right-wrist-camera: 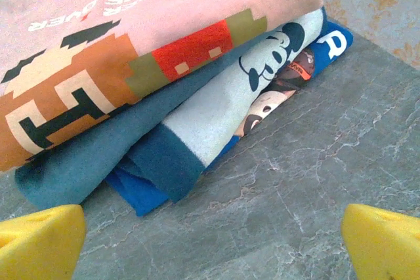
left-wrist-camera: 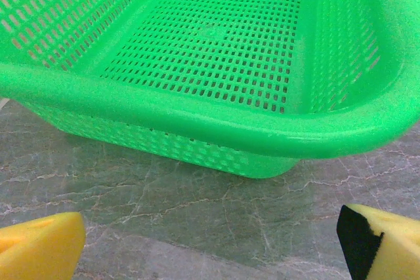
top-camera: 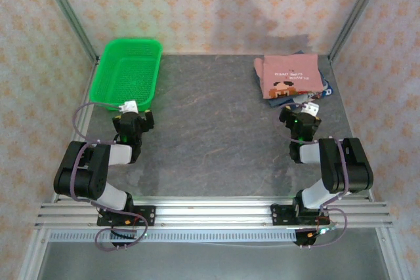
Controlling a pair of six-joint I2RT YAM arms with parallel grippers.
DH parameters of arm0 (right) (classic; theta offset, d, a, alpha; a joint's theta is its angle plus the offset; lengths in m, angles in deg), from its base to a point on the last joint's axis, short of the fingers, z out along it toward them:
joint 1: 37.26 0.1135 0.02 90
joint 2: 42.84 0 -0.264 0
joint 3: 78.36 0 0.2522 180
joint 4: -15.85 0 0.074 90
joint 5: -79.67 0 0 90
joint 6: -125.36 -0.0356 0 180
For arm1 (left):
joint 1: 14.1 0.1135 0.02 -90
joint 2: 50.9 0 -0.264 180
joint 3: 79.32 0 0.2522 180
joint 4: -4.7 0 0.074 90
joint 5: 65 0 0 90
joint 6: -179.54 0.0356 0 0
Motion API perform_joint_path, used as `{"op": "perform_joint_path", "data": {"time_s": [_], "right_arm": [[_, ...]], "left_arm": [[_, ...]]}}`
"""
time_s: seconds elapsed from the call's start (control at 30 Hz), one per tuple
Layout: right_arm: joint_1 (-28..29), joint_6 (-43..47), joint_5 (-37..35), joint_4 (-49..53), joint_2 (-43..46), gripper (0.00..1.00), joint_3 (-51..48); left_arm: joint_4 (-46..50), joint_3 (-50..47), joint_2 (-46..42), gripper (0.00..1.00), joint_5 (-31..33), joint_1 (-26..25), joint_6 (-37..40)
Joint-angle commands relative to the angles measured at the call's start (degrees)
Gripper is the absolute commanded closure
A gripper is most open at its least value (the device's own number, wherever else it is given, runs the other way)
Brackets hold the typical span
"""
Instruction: Fold and stack the t-shirts
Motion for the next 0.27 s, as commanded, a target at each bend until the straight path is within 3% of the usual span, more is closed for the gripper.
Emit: {"op": "perform_joint_path", "data": {"time_s": [0.0, 0.23], "right_arm": [[0.05, 0.23, -2.33, -1.99, -0.03, 0.01, -0.19], [0.37, 0.75, -2.02, -1.21, -0.01, 0.01, 0.20]], "left_arm": [[-1.81, 0.85, -0.78, 0.00, 0.05, 0.13, 0.83], [-1.69, 0.90, -0.76, 0.00, 0.04, 0.13, 0.83]]}}
